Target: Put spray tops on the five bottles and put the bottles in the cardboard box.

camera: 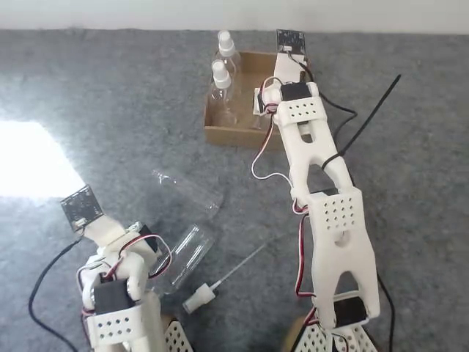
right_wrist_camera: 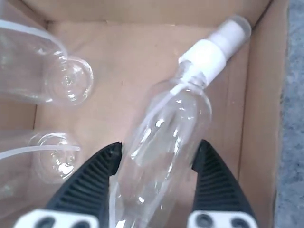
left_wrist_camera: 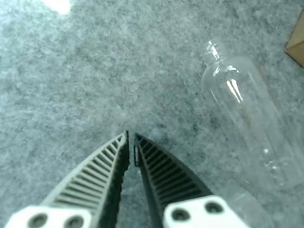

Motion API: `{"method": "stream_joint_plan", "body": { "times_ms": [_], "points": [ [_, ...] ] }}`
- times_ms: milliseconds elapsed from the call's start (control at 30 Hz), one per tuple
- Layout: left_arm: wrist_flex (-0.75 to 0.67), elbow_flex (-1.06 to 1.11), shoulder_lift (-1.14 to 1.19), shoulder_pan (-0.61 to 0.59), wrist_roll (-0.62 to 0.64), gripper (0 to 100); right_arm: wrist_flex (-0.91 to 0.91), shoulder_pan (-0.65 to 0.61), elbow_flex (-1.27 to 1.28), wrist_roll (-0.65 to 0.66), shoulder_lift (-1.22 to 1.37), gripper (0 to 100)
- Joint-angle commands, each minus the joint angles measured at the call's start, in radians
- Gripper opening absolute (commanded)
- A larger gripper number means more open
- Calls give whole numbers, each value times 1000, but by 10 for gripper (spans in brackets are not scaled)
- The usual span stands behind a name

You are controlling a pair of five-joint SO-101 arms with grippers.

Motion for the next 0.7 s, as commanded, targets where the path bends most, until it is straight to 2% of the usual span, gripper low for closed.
{"method": "stream_joint_plan", "body": {
  "times_ms": [0, 667],
  "points": [
    [6, -10, -9, -2, 12, 12, 53, 21, -95, 23, -4, 76],
    [6, -10, -9, -2, 12, 12, 285, 16, -414, 23, 7, 75]
  ]
}}
